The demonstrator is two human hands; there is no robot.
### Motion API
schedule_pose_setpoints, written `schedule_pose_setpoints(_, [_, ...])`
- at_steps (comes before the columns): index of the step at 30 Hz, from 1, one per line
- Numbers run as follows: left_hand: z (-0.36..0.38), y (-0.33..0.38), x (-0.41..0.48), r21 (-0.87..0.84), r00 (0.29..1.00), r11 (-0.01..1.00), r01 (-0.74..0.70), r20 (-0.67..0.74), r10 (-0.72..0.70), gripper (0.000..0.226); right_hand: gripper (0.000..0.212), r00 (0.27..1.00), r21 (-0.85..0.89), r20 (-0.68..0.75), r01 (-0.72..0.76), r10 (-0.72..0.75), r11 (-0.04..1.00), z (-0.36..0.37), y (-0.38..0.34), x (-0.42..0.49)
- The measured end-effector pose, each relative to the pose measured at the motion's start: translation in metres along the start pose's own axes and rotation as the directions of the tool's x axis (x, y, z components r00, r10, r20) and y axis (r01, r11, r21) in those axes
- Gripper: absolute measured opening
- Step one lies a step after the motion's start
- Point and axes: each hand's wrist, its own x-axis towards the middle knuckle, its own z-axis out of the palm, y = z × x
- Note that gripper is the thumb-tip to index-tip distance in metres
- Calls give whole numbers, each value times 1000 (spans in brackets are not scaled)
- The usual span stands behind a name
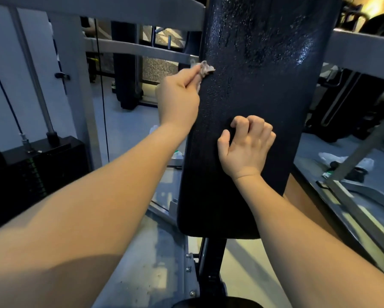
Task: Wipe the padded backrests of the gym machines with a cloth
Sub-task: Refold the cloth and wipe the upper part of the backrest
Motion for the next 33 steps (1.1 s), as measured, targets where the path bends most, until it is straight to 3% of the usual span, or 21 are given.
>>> schedule_pose_setpoints(7, [-45, -62, -148, 3, 969, 988, 152, 195, -150, 30, 30, 999, -14, 30, -20, 21, 1000, -3, -2, 0])
schedule_pose_setpoints(11, [-62, -64, -136, -76, 916, 947, 312, 288, -278, 27, 29, 1000, -9, 11, -9, 9, 1000, -2, -1, -1])
schedule_pose_setpoints(16, [-36, -31, -73, -60, 969, 982, 179, 185, -166, 26, 27, 1000, -3, 8, -11, 11, 1000, -1, 0, -1])
schedule_pose_setpoints(21, [-48, -49, -149, 169, 960, 969, 183, 183, -213, 27, 28, 999, -15, 29, -13, 14, 1000, -3, 1, -1])
schedule_pose_setpoints(26, [-70, -43, -146, 319, 924, 947, 33, 352, -151, 24, 28, 990, 39, 139, -16, 11, 999, -18, 0, 2])
schedule_pose_setpoints(29, [-66, -4, -107, 284, 936, 939, -192, 340, 88, 22, 36, 969, 32, 242, 44, -50, 999, -35, 8, -5])
schedule_pose_setpoints(31, [-47, 20, -75, 321, 879, 846, -425, 371, 300, 21, 42, 969, -51, 246, 25, -12, 998, -42, 14, -13])
schedule_pose_setpoints(33, [-19, 34, -41, 328, 755, 702, -632, 464, 464, 20, 46, 967, -114, 245, -50, 77, 992, -42, 21, -22])
